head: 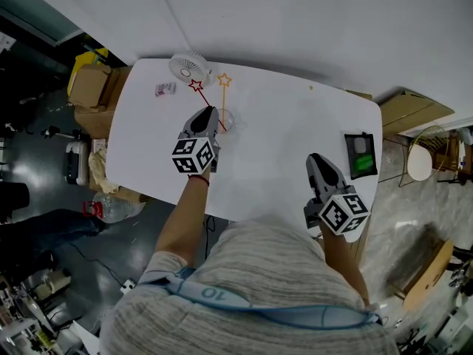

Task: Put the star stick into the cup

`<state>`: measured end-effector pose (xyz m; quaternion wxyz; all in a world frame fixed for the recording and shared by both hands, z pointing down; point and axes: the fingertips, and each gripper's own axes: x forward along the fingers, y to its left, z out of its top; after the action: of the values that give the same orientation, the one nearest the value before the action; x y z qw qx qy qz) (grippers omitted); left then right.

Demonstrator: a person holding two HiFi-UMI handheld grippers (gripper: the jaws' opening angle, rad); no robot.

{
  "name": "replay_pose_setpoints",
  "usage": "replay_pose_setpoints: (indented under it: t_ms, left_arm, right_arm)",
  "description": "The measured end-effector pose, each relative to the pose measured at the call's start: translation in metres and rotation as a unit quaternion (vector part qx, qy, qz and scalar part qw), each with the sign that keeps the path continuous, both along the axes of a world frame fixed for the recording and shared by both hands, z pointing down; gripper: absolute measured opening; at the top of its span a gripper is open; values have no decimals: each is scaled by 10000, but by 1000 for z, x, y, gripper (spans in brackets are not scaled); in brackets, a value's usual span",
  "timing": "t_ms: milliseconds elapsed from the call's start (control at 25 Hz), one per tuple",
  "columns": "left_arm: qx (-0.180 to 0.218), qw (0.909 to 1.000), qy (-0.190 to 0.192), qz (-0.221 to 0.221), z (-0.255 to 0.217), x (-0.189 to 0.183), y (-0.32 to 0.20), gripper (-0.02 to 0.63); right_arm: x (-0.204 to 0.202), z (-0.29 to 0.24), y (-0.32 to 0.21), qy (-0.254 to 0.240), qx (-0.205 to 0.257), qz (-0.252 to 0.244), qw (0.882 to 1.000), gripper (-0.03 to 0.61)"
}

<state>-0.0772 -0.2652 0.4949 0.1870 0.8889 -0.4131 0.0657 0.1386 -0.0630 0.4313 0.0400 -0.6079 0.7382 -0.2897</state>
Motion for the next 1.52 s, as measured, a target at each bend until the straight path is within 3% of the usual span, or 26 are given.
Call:
replay_pose_setpoints:
  t_ms: [400,720,1000,1520]
  left_arm:
    - [58,9996,236,135,-17,-1,28,29]
    - [22,9972,633,395,-37,7,66,28]
    - [-8,9926,981,714,-56,18,107,28]
    - [-233,9878,1321,787,-55,8,156,26]
  right_arm:
    - [-16,0,-3,-31,56,-232,9997,23]
    - [-40,1,-9,-35,97,-565,9983,23]
    - [-64,-3,-17,-33,178,-894,9958,22]
    - [-109,-1,-17,-44,158,-1661,9860,21]
